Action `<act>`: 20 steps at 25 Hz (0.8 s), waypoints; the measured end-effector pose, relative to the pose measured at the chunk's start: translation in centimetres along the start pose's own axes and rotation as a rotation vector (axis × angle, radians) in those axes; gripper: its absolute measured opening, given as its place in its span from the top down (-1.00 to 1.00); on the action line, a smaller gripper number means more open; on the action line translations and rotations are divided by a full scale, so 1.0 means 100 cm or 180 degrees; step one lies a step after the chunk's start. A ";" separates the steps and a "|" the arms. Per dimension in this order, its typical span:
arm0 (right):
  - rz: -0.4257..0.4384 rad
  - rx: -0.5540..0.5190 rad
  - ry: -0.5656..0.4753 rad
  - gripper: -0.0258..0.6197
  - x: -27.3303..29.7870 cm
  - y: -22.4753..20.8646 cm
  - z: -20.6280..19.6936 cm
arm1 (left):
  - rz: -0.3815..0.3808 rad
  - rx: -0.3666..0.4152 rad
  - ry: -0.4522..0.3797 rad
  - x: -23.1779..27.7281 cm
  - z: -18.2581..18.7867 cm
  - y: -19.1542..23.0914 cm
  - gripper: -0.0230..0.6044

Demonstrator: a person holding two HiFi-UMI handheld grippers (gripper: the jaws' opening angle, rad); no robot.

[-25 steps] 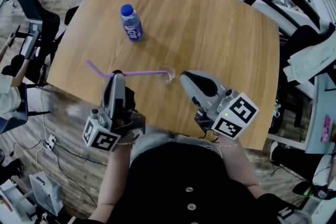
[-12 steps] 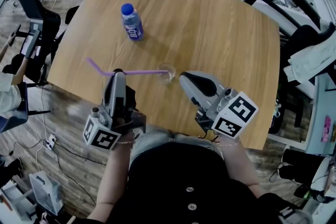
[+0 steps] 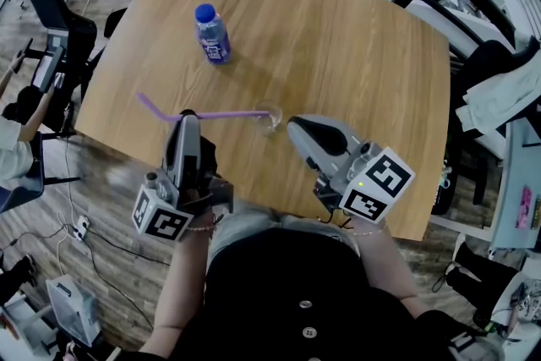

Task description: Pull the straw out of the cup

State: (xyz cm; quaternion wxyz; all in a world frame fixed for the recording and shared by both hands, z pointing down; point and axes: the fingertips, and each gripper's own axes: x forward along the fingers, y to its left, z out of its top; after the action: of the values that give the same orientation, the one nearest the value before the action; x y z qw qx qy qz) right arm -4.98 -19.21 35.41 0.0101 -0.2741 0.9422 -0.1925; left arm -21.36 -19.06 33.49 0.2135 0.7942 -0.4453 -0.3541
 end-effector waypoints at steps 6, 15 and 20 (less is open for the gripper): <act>-0.0008 0.0011 -0.0003 0.92 -0.001 -0.002 0.000 | 0.0009 -0.0012 -0.0010 0.000 0.000 0.001 0.80; -0.0045 0.0005 -0.0082 0.92 -0.004 -0.002 0.002 | 0.0021 -0.0014 -0.0038 -0.001 0.001 0.002 0.80; -0.0033 0.0005 -0.0096 0.92 -0.003 -0.002 0.001 | 0.0029 -0.0001 -0.0033 -0.001 0.002 0.002 0.80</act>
State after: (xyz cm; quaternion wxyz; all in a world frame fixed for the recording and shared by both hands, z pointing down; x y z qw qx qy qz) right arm -4.56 -19.27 35.33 0.0236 -0.2818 0.9404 -0.1891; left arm -21.67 -19.13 33.54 0.2130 0.7903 -0.4499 -0.3573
